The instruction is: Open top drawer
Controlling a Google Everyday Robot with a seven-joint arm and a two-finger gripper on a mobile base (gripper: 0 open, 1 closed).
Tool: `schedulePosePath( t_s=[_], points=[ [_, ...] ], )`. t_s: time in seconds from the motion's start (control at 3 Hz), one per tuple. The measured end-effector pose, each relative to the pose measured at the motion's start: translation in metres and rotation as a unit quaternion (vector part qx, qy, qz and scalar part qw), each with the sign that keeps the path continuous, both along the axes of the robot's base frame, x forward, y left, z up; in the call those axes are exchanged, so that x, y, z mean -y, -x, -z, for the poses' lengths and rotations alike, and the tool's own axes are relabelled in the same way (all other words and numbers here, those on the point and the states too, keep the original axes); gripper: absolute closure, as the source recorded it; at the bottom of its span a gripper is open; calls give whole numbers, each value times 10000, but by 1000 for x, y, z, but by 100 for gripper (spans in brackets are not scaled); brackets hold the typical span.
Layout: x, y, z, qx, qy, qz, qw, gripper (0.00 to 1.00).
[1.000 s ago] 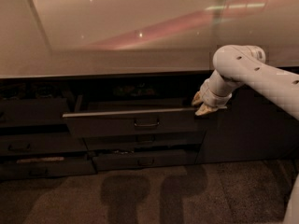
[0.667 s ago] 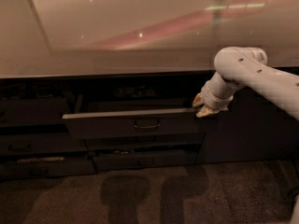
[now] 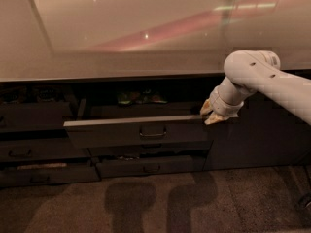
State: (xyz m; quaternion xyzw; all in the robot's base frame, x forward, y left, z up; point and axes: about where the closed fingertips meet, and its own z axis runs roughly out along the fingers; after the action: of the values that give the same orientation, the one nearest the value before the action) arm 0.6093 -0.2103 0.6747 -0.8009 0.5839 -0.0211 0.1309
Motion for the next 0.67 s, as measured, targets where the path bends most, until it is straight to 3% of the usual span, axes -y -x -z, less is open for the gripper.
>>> schedulePosePath(
  t_s=[0.33,0.67],
  points=[
    [0,0,0,0,0,-1,10000,100],
    [-14,-8,-18,37,44,-143,9999,100]
  ],
)
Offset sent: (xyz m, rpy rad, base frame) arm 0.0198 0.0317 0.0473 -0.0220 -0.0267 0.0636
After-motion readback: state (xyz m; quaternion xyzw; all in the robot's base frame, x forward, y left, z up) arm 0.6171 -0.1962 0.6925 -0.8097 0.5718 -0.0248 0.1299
